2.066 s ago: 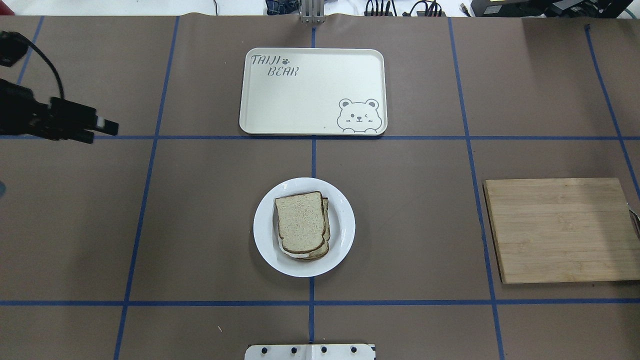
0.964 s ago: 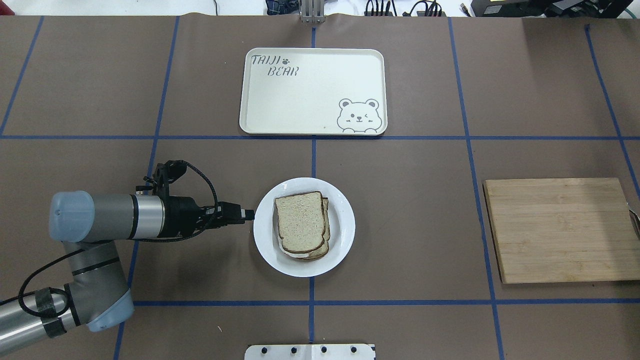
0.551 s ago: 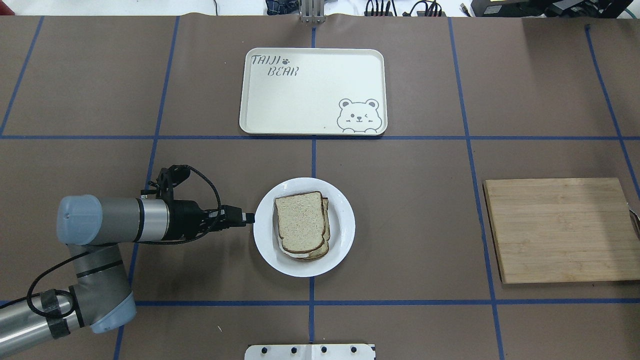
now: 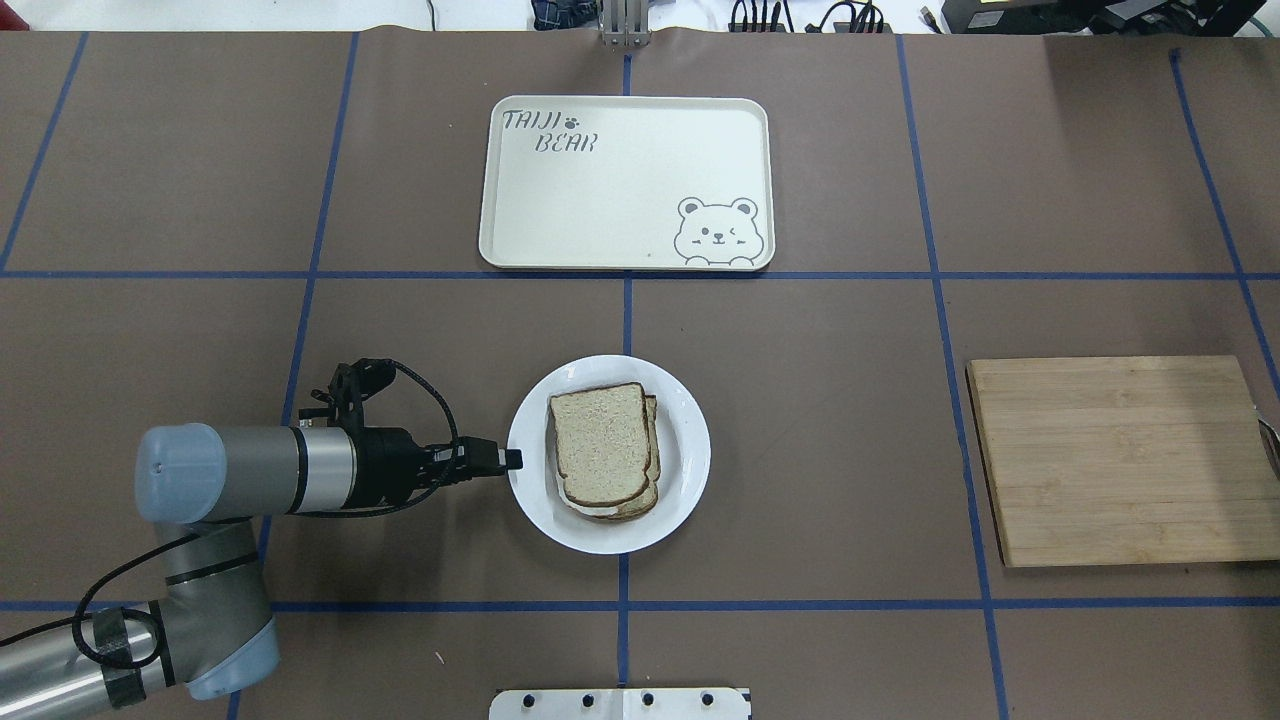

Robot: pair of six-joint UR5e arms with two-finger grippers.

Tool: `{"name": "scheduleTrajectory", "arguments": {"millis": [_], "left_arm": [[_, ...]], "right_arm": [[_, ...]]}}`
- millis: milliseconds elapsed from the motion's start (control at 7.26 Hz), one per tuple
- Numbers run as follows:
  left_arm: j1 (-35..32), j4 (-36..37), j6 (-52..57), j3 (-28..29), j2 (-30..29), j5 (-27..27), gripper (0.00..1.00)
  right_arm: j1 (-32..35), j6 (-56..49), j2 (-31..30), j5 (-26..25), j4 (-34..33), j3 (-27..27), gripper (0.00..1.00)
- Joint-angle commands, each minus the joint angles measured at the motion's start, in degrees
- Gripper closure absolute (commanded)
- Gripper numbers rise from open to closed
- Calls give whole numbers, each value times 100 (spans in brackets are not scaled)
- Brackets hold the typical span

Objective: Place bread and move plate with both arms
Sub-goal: 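Reach the left gripper toward the plate rim nearest it and grip it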

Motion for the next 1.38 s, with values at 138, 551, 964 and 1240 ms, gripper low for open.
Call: {"name": "scheduleTrajectory", "arguments": {"millis": [138,551,964,1240], "left_arm": [[227,-11,-10,155,-121,266,58],[360,-11,-228,147,-271,435,72],[360,-11,-247,147,-271,435,100],[378,-29,-695,77,-297,426,100]], "right_arm": [[0,-9,4,0,8,-12,0],[0,0,4,8,-1,-3,0],[0,0,4,0,8,-3,0],[0,0,4,0,16,-3,0]]}}
